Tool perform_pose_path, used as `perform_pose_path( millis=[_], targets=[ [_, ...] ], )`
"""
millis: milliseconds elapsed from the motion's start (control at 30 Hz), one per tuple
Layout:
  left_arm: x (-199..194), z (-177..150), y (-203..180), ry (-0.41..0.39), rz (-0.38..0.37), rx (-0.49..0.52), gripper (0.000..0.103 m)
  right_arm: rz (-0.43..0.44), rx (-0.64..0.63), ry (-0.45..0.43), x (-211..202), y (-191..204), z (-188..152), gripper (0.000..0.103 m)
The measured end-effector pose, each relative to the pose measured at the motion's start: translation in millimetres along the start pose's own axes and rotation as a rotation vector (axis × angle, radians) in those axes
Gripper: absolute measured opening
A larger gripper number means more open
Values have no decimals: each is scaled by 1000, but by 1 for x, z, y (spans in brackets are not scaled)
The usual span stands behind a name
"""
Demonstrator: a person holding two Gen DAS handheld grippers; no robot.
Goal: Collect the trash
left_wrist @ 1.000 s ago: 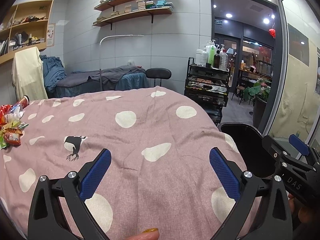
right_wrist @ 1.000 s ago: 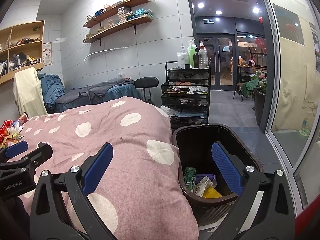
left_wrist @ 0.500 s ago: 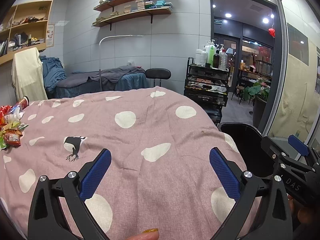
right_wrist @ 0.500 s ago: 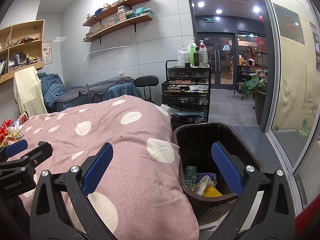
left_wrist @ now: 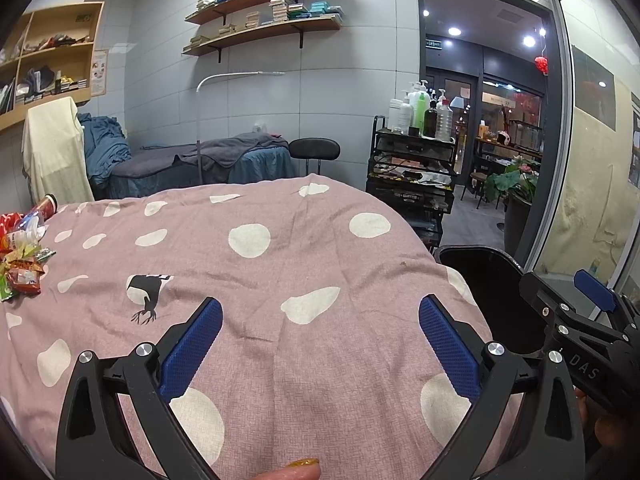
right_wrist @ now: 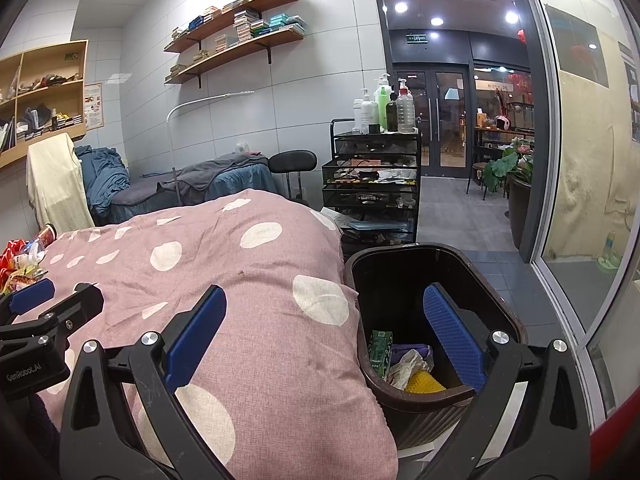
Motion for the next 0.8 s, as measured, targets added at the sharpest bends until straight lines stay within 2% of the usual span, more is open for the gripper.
perform_pose_path(
  millis=[800],
  targets=[
    [0,0,-1,-2,-1,1,98,0,1,1,-1,1,0,97]
  ],
)
Point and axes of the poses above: each gripper's, at about its wrist camera, not at the fingertips, and x roughly the way its jaws point, y to its left, z to its top, the point moved 7 cm from there along x, roughly the way its jaws point, and after that the axes turned 13 degrees about -y, right-handed, at the moved point
